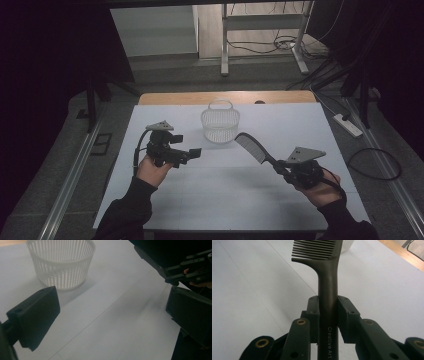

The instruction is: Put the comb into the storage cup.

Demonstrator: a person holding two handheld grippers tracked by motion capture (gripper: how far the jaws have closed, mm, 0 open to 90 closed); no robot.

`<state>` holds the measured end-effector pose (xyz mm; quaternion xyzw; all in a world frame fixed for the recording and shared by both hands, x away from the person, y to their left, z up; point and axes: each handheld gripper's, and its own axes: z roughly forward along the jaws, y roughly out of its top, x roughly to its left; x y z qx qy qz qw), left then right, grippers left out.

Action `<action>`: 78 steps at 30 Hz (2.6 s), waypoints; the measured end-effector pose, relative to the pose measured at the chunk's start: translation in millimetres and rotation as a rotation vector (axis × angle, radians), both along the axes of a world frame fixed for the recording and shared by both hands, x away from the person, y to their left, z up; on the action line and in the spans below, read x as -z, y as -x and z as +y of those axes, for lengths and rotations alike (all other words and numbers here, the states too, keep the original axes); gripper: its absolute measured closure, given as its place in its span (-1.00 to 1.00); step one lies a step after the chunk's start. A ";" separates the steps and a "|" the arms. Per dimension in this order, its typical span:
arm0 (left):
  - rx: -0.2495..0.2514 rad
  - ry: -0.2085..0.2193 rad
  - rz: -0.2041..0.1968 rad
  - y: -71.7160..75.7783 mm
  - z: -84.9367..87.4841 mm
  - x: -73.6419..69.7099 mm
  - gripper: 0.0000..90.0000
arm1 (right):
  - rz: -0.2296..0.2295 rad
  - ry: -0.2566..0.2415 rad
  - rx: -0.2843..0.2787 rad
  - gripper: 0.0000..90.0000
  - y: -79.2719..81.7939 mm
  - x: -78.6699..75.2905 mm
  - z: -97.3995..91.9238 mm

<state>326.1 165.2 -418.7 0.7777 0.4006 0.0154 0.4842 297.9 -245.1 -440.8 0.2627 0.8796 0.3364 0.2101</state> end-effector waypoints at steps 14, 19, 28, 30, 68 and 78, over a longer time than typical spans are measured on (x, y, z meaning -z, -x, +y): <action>0.065 0.016 0.016 -11.4 -13.0 -5.1 -1.00 | -0.030 0.008 -0.044 0.60 6.1 0.8 16.1; 0.080 0.032 0.025 -11.2 -15.6 -3.8 -1.00 | -0.037 0.019 -0.062 0.60 9.2 2.0 22.8; 0.106 0.062 0.036 -8.6 -21.4 -1.5 -1.00 | -0.072 0.025 -0.103 0.60 15.9 3.4 33.7; 0.110 0.059 0.034 -7.6 -24.3 -1.2 -1.00 | -0.081 0.027 -0.116 0.60 17.5 3.6 36.1; 0.204 0.141 0.207 -12.4 -42.7 10.1 -0.86 | -0.206 0.038 -0.242 0.60 42.9 2.6 66.0; 0.203 0.224 0.271 -14.4 -37.4 10.7 0.09 | -0.216 0.046 -0.249 0.60 43.7 3.2 67.1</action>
